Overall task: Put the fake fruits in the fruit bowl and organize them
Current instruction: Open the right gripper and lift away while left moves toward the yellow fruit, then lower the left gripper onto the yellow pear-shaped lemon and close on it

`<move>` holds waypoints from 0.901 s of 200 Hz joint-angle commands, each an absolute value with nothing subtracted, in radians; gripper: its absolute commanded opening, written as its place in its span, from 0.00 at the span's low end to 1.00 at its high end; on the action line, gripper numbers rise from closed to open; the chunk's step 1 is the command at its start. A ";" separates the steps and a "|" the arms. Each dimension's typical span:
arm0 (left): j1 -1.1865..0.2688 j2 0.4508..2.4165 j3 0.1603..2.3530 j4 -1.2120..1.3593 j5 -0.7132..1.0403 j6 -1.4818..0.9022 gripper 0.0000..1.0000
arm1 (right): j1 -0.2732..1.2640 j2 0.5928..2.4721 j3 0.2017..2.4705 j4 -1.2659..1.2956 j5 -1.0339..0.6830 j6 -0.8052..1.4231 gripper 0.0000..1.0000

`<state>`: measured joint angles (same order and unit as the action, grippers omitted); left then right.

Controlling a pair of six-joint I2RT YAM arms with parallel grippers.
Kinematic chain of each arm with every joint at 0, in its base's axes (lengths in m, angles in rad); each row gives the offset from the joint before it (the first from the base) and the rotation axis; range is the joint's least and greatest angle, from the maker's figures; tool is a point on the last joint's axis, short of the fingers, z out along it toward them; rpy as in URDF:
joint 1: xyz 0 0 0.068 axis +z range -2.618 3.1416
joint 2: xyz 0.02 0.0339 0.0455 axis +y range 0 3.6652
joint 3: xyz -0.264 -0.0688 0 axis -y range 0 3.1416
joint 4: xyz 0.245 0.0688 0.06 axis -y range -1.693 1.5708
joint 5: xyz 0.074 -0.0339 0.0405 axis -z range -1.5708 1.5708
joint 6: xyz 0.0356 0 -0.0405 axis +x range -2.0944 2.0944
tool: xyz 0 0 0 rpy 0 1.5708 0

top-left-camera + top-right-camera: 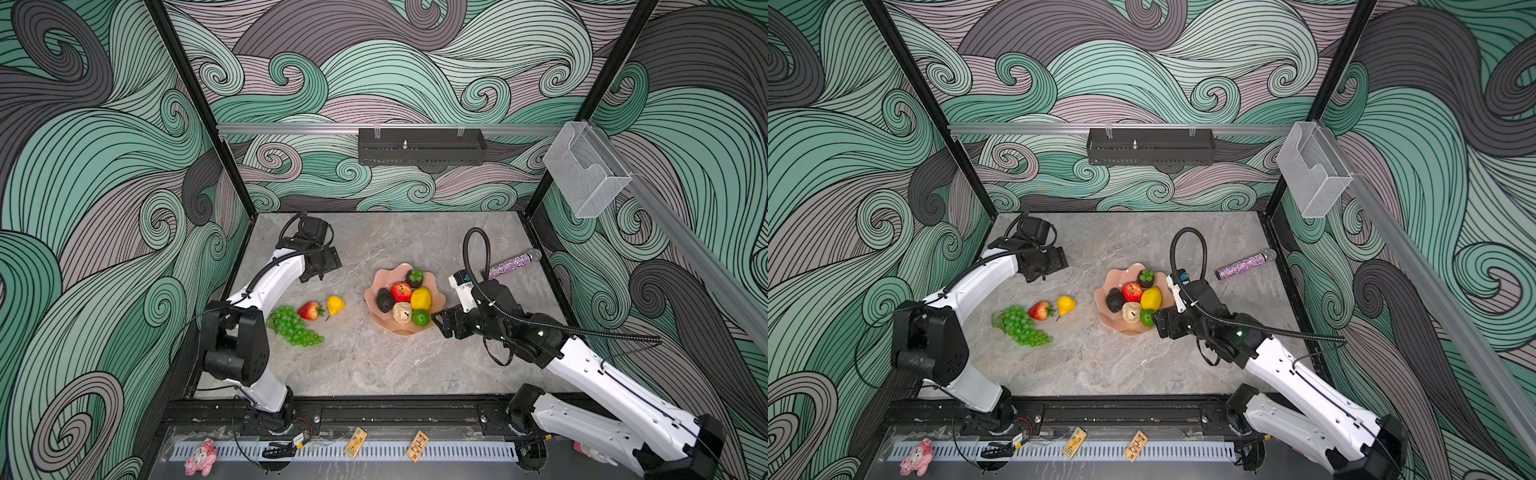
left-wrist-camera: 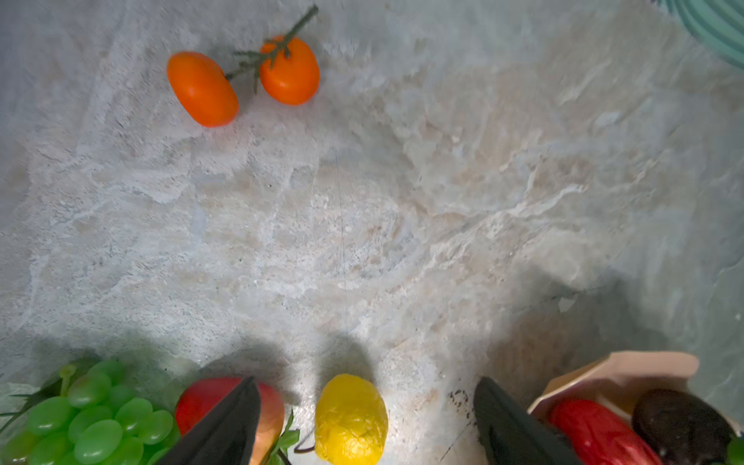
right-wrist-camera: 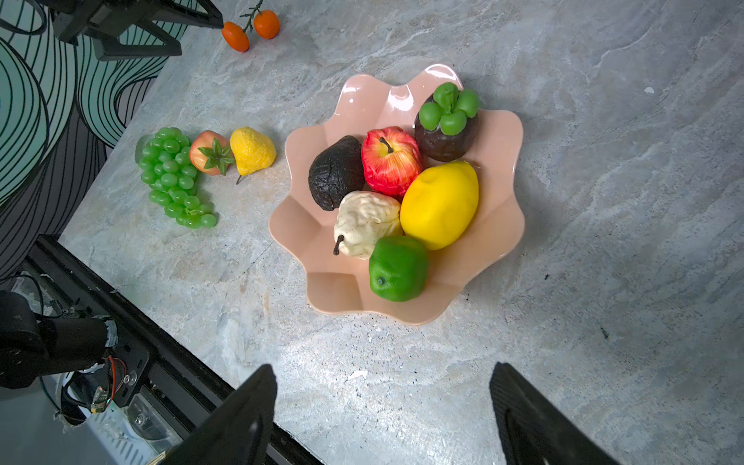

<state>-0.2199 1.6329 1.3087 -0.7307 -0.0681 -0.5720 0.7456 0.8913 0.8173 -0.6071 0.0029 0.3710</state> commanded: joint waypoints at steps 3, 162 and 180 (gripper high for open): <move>-0.225 1.689 1.372 -0.944 0.049 -0.430 0.83 | 0.739 0.858 0.782 -0.620 0.028 0.369 0.85; -0.336 2.045 1.625 -1.296 -0.024 -0.100 0.88 | 0.727 0.720 0.700 -0.611 0.057 0.391 0.94; -0.336 2.076 1.629 -1.297 -0.023 -0.106 0.87 | 0.724 0.711 0.695 -0.611 0.059 0.384 0.94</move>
<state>-0.3344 2.0403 1.5890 -1.2392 -0.0109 -0.1242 0.7319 0.7258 0.7078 -0.6098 0.0315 0.3817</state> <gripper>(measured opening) 0.882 0.942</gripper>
